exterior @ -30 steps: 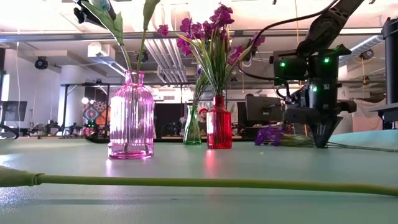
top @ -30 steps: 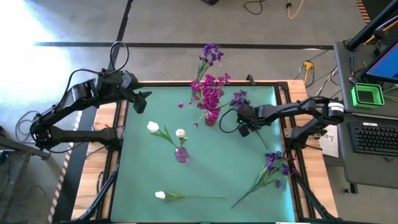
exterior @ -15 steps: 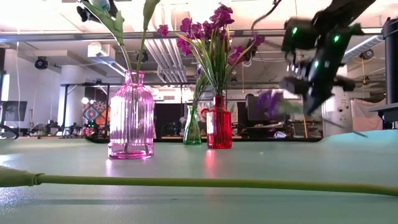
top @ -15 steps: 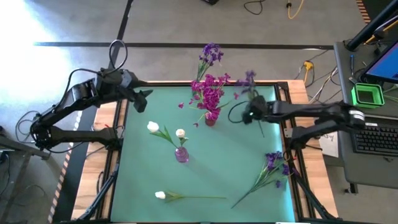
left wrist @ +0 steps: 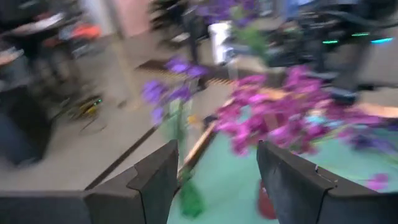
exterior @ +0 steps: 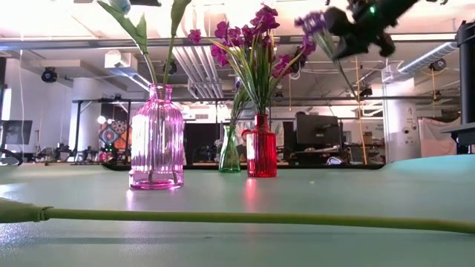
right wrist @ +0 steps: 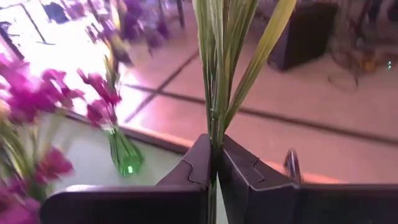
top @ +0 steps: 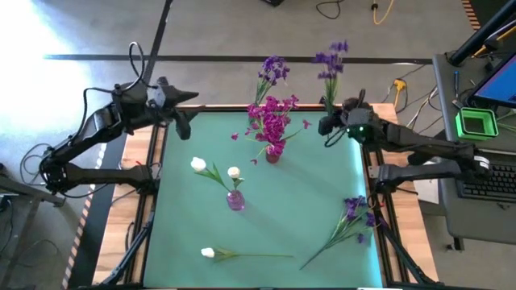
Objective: Sort flowers into vase by color
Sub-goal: Put the top purple flower into the green vase
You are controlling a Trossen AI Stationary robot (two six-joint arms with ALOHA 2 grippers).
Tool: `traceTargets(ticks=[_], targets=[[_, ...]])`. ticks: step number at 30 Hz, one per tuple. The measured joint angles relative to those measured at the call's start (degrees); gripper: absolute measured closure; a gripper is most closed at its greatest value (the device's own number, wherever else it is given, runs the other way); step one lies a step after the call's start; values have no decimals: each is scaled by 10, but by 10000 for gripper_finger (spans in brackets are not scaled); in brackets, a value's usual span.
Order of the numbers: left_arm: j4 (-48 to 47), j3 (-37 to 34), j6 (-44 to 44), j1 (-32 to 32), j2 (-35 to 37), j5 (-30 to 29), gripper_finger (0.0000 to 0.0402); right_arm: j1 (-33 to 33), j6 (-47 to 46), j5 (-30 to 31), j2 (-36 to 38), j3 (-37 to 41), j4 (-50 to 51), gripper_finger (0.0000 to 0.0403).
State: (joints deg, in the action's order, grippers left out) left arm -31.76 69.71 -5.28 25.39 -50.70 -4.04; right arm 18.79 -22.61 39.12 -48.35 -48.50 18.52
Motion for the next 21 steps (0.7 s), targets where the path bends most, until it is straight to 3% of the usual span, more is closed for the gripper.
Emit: traceTargets(ticks=[4, 8, 14, 21], targets=[[52, 0, -34, -1, -11, 84, 194, 6, 79, 0, -29, -69, -14, 390], [85, 17, -69, -1, -38, 117, 194, 21, 173, -16, -72, -165, -23, 390], [88, 80, -98, 0, -107, 146, 194, 50, 283, -100, -154, -307, -26, 390], [89, 150, -124, 16, -169, 197, 194, 94, 326, -229, -233, -423, -26, 390]])
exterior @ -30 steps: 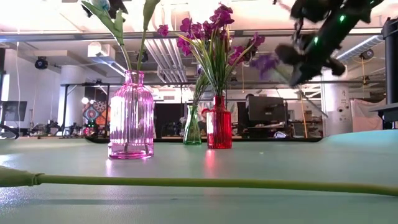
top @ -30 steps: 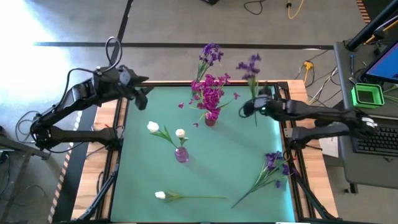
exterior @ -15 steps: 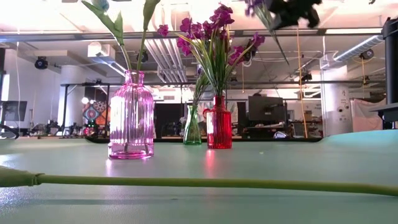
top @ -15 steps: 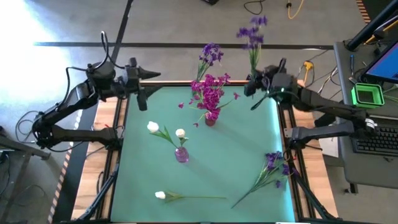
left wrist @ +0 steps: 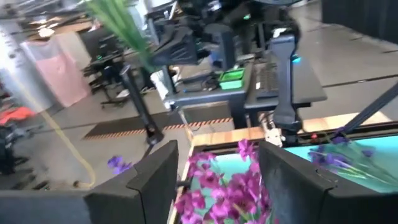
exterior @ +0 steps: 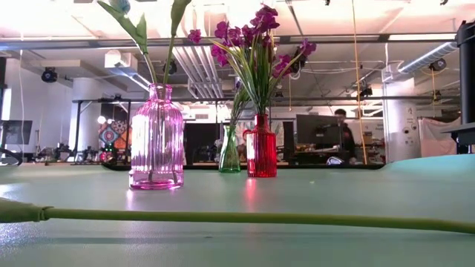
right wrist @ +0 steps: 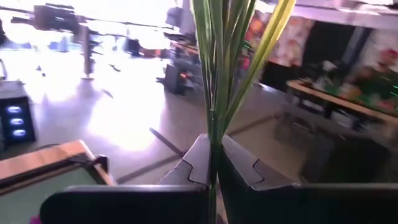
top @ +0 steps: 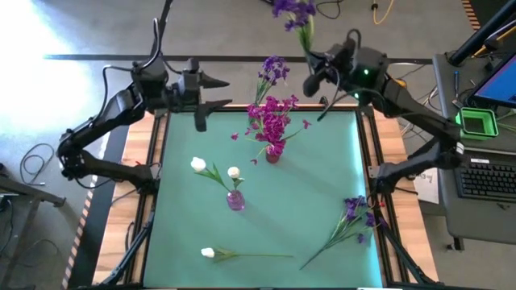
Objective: Sort flowers into vase by color
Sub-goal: Put the top purple flower into the green vase
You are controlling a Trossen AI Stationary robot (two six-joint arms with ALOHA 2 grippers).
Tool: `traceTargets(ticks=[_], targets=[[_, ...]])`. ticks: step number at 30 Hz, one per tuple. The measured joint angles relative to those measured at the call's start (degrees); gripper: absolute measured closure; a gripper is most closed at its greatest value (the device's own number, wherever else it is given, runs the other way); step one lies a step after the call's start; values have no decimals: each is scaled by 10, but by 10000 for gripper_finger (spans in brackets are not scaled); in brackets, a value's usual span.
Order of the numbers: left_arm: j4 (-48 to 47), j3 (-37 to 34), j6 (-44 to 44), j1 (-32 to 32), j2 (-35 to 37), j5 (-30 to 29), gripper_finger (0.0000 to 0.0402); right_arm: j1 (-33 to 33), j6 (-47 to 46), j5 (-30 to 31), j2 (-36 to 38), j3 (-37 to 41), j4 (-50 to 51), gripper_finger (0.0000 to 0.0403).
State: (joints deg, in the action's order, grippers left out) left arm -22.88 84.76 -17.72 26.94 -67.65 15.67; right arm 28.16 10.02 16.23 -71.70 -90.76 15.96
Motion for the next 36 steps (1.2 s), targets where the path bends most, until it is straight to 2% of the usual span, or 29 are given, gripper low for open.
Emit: traceTargets(ticks=[4, 9, 15, 20, 24, 29, 36], targets=[[1, 17, -7, 27, -23, 58, 186, 27, 16, -51, -30, -36, 0, 390], [16, 19, -22, 71, -44, 74, 169, 71, 21, -122, -58, -67, 0, 390], [56, 18, -28, 126, -66, 131, 159, 133, 33, -217, -89, -89, -17, 390], [127, 18, -26, 153, -94, 186, 158, 186, 32, -363, -114, -80, -90, 390], [201, 18, -2, 158, -127, 249, 158, 198, 26, -447, -143, -68, -150, 390], [303, 19, 49, 158, -174, 260, 158, 193, 26, -465, -165, -73, -179, 390], [243, 65, 63, 174, -191, 294, 158, 209, 49, -462, -130, -74, -105, 390]])
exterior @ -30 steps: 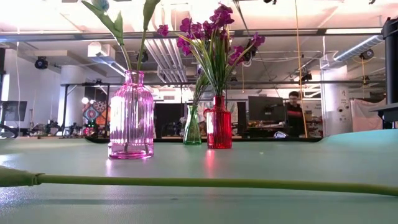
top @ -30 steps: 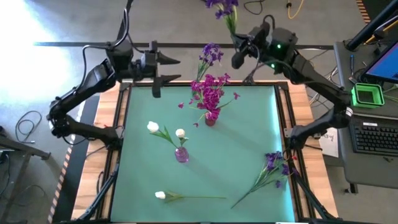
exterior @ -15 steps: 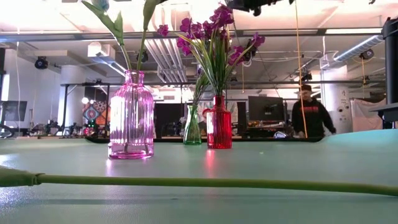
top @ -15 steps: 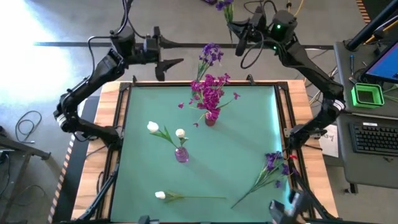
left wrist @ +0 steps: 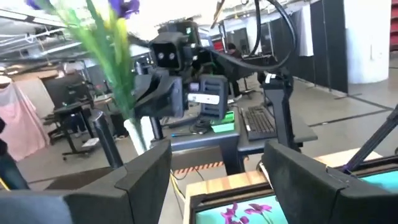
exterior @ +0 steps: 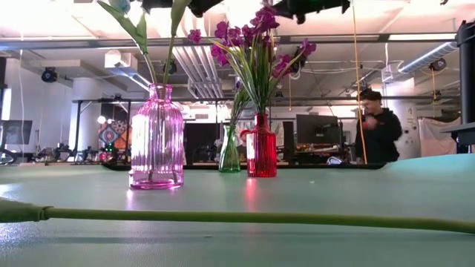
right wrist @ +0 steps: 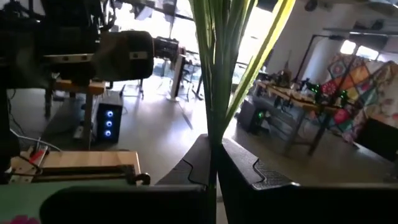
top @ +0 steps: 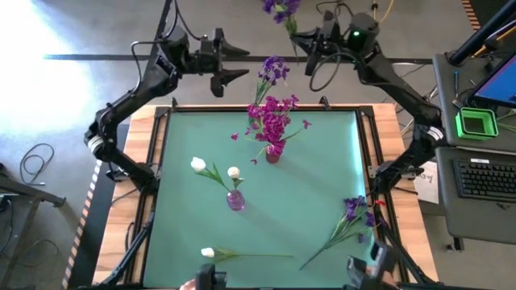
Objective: Sort flowers into vase by color
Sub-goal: Put the top purple flower into the green vase
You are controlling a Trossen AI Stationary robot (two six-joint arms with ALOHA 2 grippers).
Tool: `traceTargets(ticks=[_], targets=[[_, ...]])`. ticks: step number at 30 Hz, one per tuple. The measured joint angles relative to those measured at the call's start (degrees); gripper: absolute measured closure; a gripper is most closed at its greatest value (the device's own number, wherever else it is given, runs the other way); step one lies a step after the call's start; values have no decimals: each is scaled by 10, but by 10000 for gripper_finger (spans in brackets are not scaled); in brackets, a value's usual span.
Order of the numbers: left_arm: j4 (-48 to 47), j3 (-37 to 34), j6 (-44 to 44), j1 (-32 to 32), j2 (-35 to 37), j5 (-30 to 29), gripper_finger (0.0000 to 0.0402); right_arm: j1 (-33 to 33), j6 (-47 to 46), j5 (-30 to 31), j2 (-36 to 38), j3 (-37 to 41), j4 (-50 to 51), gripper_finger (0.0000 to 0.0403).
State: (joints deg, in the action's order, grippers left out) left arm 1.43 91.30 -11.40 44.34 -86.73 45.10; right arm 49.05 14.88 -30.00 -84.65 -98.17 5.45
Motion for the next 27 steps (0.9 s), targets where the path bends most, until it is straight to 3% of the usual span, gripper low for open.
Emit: traceTargets(ticks=[4, 9, 20, 27], targets=[[-7, 13, -1, 3, 9, 2, 158, 0, 10, -4, 29, 7, 23, 390], [57, 18, 25, -17, -5, 9, 158, -31, 8, -46, 29, 16, 28, 390], [164, 18, 101, -52, -57, 10, 158, -100, 12, -46, 27, 17, 6, 390], [170, 82, 136, -68, -107, 32, 158, -109, -3, -45, 24, 18, -9, 390]])
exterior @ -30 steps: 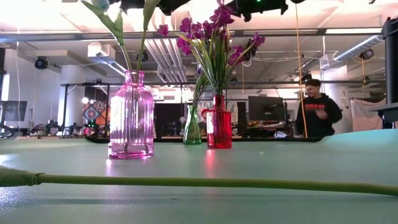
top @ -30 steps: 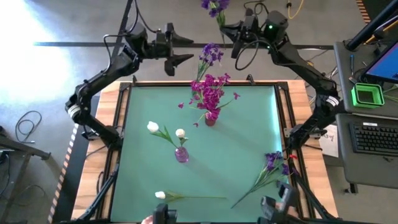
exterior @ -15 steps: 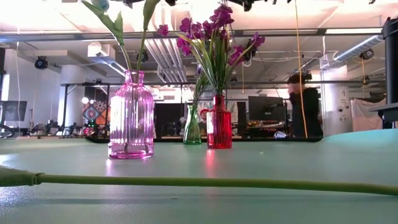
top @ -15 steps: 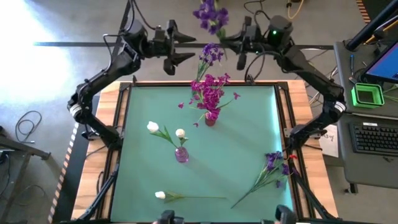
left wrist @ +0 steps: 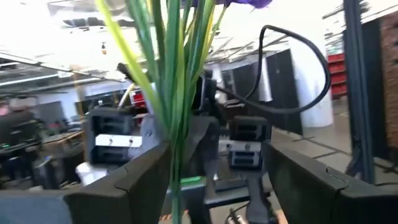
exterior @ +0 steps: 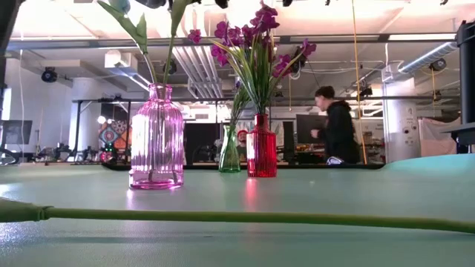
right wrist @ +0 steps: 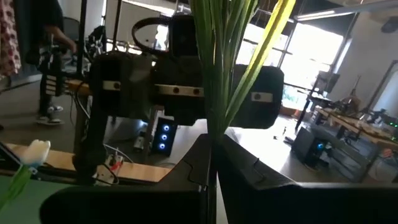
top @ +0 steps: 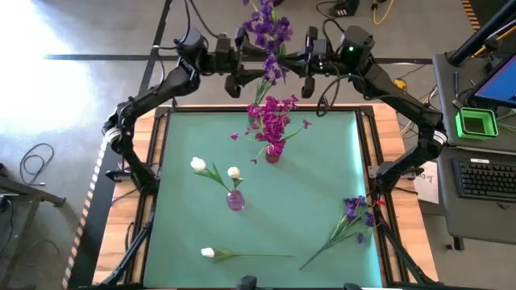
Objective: Sort flowers into vase by color
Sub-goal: Put the top purple flower into the green vase
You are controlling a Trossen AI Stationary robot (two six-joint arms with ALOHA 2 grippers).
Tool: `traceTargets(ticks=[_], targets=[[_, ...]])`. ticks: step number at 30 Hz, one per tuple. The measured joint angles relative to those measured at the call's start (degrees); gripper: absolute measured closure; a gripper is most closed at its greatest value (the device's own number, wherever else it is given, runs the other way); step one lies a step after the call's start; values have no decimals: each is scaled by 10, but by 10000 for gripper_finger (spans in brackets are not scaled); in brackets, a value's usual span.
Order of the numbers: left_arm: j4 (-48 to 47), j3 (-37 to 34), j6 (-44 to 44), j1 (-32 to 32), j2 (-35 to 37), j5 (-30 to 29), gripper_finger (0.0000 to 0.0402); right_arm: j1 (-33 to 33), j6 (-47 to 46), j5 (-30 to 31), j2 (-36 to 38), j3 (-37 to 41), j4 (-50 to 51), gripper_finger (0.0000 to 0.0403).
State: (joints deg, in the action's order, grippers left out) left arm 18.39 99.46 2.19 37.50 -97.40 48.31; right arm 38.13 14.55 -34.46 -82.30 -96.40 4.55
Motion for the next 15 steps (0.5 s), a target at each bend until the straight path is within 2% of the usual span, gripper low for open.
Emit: traceTargets(ticks=[7, 15], targets=[[-5, 89, 48, 0, -54, 5, 158, 0, -11, 0, 0, 0, -3, 390], [-57, 201, 64, -1, -128, 24, 158, 0, -11, 0, 0, 0, -5, 390]])
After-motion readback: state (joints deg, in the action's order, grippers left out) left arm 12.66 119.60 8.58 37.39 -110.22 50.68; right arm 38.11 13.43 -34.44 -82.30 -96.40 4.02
